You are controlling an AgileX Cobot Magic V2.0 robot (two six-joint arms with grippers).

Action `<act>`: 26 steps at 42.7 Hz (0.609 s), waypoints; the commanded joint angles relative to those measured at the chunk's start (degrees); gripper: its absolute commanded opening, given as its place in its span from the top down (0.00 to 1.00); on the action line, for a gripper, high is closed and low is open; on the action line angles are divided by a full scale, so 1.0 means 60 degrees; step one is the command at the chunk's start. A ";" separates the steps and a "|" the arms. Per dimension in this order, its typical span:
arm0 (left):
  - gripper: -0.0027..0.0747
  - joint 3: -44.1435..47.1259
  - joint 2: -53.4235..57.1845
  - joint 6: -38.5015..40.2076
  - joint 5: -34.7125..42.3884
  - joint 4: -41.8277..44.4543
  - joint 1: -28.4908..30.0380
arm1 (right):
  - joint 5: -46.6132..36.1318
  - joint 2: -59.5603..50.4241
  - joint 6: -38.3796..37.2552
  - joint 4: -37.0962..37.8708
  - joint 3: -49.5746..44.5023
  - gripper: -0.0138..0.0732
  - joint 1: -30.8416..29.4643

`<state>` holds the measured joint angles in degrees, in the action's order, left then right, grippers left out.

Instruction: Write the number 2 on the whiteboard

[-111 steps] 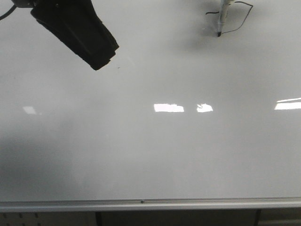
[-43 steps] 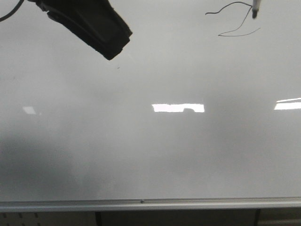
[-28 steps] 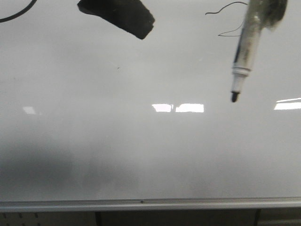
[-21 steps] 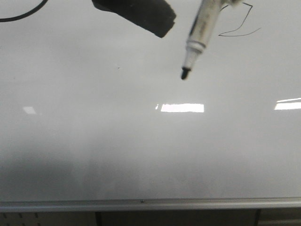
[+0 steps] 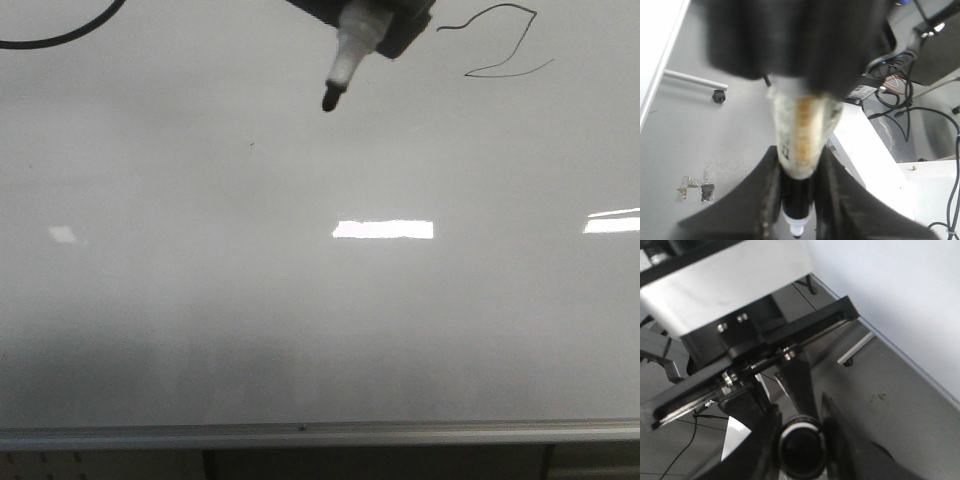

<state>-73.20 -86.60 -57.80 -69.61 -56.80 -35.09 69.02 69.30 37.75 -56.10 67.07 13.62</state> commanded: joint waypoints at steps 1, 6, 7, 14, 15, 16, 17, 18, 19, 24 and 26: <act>0.99 -0.0293 0.0414 -0.0060 -0.0476 -0.0623 -0.0076 | -0.0190 -0.0228 0.0213 -0.1049 0.0209 0.92 -0.0016; 0.99 -0.0293 0.0414 -0.0060 -0.0476 -0.0478 -0.0076 | -0.0349 -0.0228 0.0296 -0.1173 0.0209 0.84 -0.0016; 0.99 -0.0293 0.0414 -0.0060 -0.0476 -0.0418 -0.0076 | -0.0393 -0.0228 0.0305 -0.1173 0.0209 0.81 -0.0016; 0.99 -0.0293 0.0414 0.1046 0.0197 0.0956 0.0069 | -0.0595 -0.0312 0.0644 -0.1156 0.0209 0.39 -0.0016; 0.99 -0.0293 0.0414 0.1417 0.0384 0.1367 0.0096 | -0.0673 -0.0377 0.0739 -0.1156 0.0209 0.33 -0.0016; 0.99 -0.0293 0.0414 0.1848 0.0640 0.1724 0.0154 | -0.0780 -0.0443 0.0814 -0.1144 0.0209 0.31 -0.0016; 0.99 -0.0293 0.0414 0.2090 0.0850 0.2089 0.0218 | -0.0851 -0.0523 0.0840 -0.1115 0.0209 0.31 -0.0016; 0.99 -0.0293 0.0414 0.2489 0.1051 0.2459 0.0272 | -0.0981 -0.0611 0.0837 -0.1069 0.0209 0.31 -0.0016; 0.99 -0.0293 0.0414 0.3079 0.1268 0.2984 0.0341 | -0.1180 -0.0762 0.0837 -0.0993 0.0209 0.32 -0.0016; 0.99 -0.0293 0.0434 0.5919 0.2409 0.5272 0.0902 | -0.2537 -0.1698 0.0837 -0.0139 -0.0220 0.45 -0.0016; 0.99 -0.0293 0.0448 0.6855 0.2775 0.6043 0.1198 | -0.3127 -0.2128 0.0837 0.0157 -0.0670 0.48 -0.0016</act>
<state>-73.43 -86.28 -28.69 -58.98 -27.50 -30.50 57.92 61.77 41.78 -55.33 64.84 13.62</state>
